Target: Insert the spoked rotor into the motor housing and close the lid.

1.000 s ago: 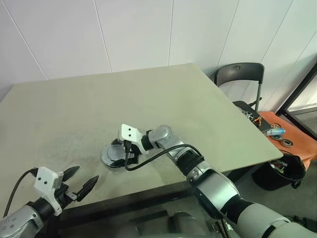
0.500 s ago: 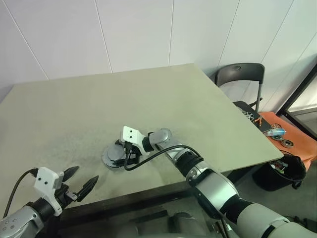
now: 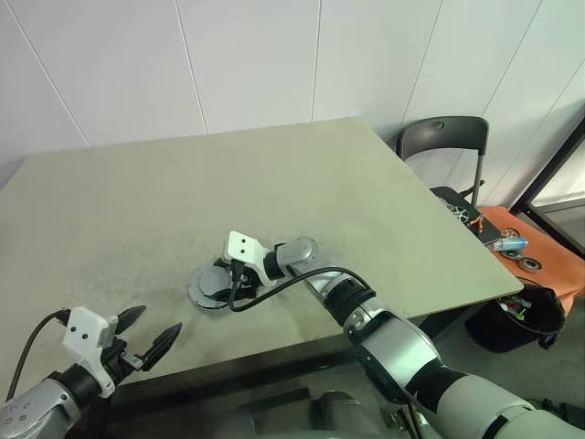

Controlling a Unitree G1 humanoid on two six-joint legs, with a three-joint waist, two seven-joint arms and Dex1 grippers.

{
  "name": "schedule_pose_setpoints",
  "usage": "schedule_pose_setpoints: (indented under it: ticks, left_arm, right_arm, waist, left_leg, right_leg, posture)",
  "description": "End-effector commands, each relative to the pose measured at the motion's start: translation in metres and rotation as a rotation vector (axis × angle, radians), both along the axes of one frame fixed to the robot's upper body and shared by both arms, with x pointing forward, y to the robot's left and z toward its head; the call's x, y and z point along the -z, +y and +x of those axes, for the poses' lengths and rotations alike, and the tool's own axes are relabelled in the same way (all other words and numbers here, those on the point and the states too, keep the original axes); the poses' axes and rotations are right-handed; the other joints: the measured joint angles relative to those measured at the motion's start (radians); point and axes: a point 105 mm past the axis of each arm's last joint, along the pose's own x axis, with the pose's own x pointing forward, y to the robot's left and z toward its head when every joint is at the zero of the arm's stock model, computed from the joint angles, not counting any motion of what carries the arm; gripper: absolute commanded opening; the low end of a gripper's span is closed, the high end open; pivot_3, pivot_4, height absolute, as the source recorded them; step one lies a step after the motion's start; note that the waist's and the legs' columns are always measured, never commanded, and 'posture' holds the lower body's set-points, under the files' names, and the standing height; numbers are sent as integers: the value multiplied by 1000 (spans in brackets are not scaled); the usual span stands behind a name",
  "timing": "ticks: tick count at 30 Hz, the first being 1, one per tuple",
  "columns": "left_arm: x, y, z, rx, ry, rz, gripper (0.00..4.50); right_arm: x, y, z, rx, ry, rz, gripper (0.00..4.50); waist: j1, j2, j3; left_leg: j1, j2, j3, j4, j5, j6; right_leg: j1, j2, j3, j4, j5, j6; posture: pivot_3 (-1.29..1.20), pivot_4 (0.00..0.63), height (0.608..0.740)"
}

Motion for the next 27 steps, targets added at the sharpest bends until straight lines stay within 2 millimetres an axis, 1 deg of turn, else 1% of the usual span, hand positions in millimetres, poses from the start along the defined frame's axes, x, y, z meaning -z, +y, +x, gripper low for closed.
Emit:
schedule_pose_setpoints:
  ticks: [1,6,10,15,22,27]
  left_arm:
    - [-16,-4,2,18,-48,18,4500]
    - [-23,-12,4,26,-52,9,4500]
    - [-29,-19,3,33,-52,2,4500]
    - [-31,-24,-1,46,-32,-20,4500]
    - [-27,-23,-11,48,18,-43,4500]
    - [-18,-14,-17,25,40,-26,4500]
  right_arm:
    - [-24,13,-2,-51,-5,58,3430]
    - [-32,13,-2,-77,3,68,3430]
    - [-32,11,-2,-98,-8,46,3430]
    - [-30,12,0,-90,-14,19,3430]
    - [-19,7,3,-81,-38,-37,3430]
    - [-16,5,2,-89,-31,-53,3430]
  waist:
    - [0,0,0]
    - [0,0,0]
    - [0,0,0]
    - [-1,0,0]
    - [-1,1,0]
    - [0,1,1]
  left_leg:
    - [0,0,0,0,0,0]
    - [0,0,0,0,0,0]
    - [0,0,0,0,0,0]
    - [0,0,0,0,0,0]
    - [-1,0,0,0,0,0]
    - [-1,0,0,0,0,0]
  right_leg:
    - [0,0,0,0,0,0]
    - [0,0,0,0,0,0]
    - [0,0,0,0,0,0]
    - [-1,0,0,0,0,0]
    - [-1,0,0,-1,0,0]
    - [-1,0,0,0,0,0]
  posture:
    - [0,0,740]
    - [0,0,740]
    - [0,0,740]
    - [0,0,740]
    - [0,0,740]
    - [0,0,740]
